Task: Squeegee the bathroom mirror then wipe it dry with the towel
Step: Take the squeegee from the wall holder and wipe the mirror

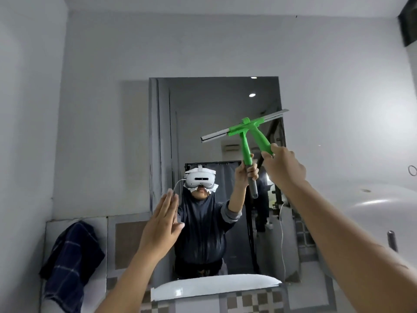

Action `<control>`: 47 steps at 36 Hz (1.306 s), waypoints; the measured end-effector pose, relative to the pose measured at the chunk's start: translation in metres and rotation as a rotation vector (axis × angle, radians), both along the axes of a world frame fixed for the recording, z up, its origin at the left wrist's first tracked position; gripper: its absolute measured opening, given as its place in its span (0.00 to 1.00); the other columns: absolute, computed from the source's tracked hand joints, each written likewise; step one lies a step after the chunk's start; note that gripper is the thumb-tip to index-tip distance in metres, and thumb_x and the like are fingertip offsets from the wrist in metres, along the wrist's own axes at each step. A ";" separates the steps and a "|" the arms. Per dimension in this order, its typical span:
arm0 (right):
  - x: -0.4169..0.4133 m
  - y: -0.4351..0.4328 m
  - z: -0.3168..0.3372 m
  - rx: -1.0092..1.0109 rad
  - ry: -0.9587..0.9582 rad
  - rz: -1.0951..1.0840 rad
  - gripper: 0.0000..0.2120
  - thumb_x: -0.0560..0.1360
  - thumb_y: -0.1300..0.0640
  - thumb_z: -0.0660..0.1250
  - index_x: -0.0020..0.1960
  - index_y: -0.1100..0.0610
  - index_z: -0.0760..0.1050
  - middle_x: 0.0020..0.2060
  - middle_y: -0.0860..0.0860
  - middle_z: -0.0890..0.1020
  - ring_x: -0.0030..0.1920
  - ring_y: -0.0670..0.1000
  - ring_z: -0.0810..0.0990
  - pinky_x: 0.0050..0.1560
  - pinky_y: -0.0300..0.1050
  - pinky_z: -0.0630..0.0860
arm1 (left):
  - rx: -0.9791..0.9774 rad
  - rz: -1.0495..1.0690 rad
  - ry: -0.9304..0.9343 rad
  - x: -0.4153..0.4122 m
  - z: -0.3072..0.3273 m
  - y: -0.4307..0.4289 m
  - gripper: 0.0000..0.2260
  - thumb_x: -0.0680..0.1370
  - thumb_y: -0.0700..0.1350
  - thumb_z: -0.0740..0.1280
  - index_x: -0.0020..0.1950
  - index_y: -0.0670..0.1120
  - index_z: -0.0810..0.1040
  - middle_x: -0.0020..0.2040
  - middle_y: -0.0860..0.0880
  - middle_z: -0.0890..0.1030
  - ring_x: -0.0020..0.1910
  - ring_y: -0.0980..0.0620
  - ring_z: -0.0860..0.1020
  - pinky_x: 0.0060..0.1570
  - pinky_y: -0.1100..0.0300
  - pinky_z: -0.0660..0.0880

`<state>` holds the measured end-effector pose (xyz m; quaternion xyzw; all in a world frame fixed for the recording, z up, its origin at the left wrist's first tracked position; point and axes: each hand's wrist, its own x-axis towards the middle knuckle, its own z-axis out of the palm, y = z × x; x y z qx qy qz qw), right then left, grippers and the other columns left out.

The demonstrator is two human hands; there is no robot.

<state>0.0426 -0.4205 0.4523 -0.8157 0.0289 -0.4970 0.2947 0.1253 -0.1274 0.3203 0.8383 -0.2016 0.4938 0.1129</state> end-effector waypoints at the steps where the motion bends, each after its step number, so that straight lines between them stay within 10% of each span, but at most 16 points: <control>1: 0.000 0.003 -0.004 0.015 -0.001 -0.002 0.13 0.79 0.52 0.54 0.59 0.55 0.71 0.40 0.51 0.75 0.43 0.56 0.74 0.43 0.47 0.67 | 0.005 -0.001 0.004 0.000 0.000 0.001 0.38 0.76 0.48 0.66 0.74 0.50 0.42 0.76 0.54 0.41 0.73 0.56 0.41 0.59 0.59 0.74; 27: 0.026 0.164 -0.076 0.597 -0.191 0.278 0.13 0.79 0.50 0.57 0.48 0.60 0.71 0.35 0.51 0.73 0.36 0.53 0.73 0.34 0.45 0.66 | 0.071 -0.086 -0.004 0.007 -0.013 0.021 0.35 0.77 0.48 0.65 0.75 0.47 0.45 0.76 0.52 0.42 0.74 0.53 0.41 0.72 0.56 0.53; 35: 0.022 0.191 -0.054 0.325 -0.150 0.258 0.13 0.79 0.49 0.54 0.53 0.59 0.69 0.42 0.55 0.79 0.45 0.57 0.78 0.40 0.52 0.76 | 0.037 -0.132 0.016 0.008 -0.023 0.029 0.34 0.77 0.46 0.64 0.75 0.47 0.45 0.76 0.52 0.41 0.74 0.54 0.40 0.70 0.52 0.62; 47: 0.012 0.171 -0.077 -0.067 -0.048 0.138 0.14 0.80 0.50 0.54 0.61 0.57 0.67 0.35 0.52 0.77 0.32 0.54 0.74 0.25 0.42 0.62 | -0.033 -0.066 0.031 0.001 -0.044 0.019 0.34 0.78 0.46 0.62 0.75 0.48 0.43 0.75 0.53 0.37 0.74 0.55 0.38 0.62 0.63 0.68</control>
